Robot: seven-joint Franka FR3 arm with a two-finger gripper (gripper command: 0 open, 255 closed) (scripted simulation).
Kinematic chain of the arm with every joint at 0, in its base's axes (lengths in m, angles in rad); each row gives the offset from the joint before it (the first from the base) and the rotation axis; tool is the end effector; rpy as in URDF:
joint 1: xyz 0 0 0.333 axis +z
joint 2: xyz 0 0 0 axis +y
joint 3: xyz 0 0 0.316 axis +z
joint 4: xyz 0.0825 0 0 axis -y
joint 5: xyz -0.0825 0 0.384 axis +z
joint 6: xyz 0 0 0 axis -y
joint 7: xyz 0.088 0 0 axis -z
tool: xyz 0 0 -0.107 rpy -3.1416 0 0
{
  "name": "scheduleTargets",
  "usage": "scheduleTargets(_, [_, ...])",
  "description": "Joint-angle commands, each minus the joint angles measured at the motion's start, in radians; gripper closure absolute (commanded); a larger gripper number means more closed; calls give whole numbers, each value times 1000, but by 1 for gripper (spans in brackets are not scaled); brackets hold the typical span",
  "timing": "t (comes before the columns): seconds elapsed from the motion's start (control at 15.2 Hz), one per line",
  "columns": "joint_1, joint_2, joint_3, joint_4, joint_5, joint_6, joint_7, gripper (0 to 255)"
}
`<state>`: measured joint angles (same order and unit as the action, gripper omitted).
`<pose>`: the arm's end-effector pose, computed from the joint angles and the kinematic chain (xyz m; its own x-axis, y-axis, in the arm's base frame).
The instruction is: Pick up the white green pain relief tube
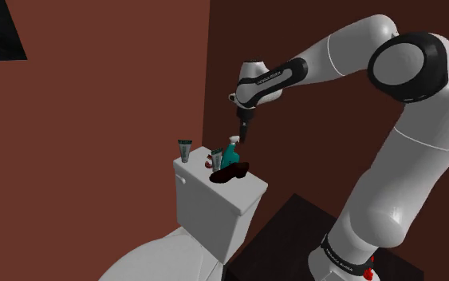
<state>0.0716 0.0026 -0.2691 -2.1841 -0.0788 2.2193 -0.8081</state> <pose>0.5250 -0.1076 0.3903 0.7920 0.6100 -0.0255 0.6102 -0.7894 0.0674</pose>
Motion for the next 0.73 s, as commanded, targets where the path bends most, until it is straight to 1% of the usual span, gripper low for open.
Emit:
scheduleTargets(0.0, [2,88,2,51,38,40,-80,0])
scheduleTargets(0.33, [-19,279,36,192,118,91,-259,0])
scheduleTargets(0.66, [-51,463,92,359,167,111,-407,0])
